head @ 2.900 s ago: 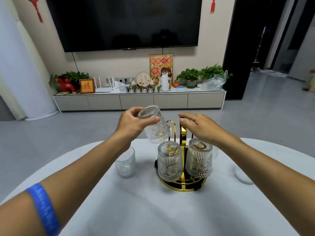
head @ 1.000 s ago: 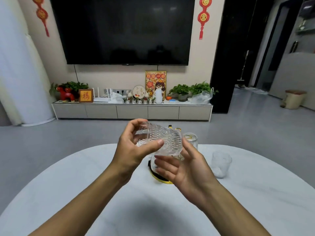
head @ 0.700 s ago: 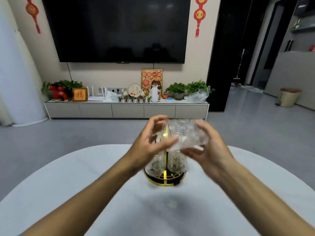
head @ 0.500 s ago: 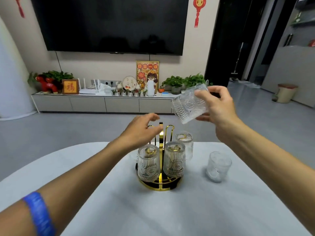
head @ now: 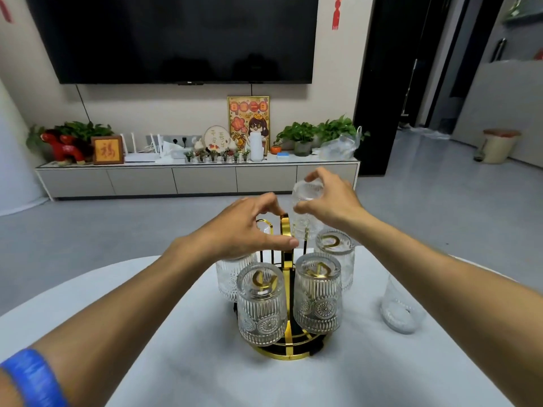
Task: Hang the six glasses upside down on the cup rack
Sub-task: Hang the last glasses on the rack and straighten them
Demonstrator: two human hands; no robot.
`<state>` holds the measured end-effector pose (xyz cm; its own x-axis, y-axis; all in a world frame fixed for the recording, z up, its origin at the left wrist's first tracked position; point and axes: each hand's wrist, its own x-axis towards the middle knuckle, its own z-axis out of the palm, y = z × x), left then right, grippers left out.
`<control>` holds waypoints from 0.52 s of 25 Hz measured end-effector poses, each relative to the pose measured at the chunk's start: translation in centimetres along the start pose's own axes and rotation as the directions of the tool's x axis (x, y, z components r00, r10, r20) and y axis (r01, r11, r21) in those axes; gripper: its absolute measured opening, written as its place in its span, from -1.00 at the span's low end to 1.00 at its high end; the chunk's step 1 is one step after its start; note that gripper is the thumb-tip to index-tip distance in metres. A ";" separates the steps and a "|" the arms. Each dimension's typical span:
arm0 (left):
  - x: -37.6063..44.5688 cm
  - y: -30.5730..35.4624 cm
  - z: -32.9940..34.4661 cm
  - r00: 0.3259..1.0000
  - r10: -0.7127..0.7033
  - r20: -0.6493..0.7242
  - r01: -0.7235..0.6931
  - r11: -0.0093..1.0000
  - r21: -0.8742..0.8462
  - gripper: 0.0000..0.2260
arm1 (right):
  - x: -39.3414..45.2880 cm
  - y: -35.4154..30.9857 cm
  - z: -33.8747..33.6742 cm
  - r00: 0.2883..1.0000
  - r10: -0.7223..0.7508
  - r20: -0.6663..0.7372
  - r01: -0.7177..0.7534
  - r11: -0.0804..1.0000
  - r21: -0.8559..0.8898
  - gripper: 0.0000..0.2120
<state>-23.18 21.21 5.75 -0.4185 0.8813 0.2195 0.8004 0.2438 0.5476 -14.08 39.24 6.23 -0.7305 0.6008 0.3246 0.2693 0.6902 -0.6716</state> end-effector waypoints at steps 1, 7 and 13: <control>0.0 -0.1 0.1 1.000 -0.004 0.001 0.004 1.000 -0.018 -0.39 | 0.2 0.3 0.3 0.999 0.025 0.034 -0.025 1.000 -0.008 -0.41; -0.3 0.0 0.4 1.000 -0.016 0.009 0.017 0.999 -0.052 -0.36 | 0.4 1.6 2.5 0.964 0.104 0.244 -0.067 0.986 -0.153 -0.53; -0.9 1.1 0.7 0.994 -0.072 0.088 0.078 0.995 -0.062 -0.35 | -0.2 1.1 1.8 0.956 0.152 0.252 -0.037 0.911 -0.410 -0.58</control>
<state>-21.64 20.95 5.62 -0.4359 0.8935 0.1080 0.7376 0.2859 0.6117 -14.72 39.16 4.23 -0.8155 0.5773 0.0403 0.5294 0.7723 -0.3510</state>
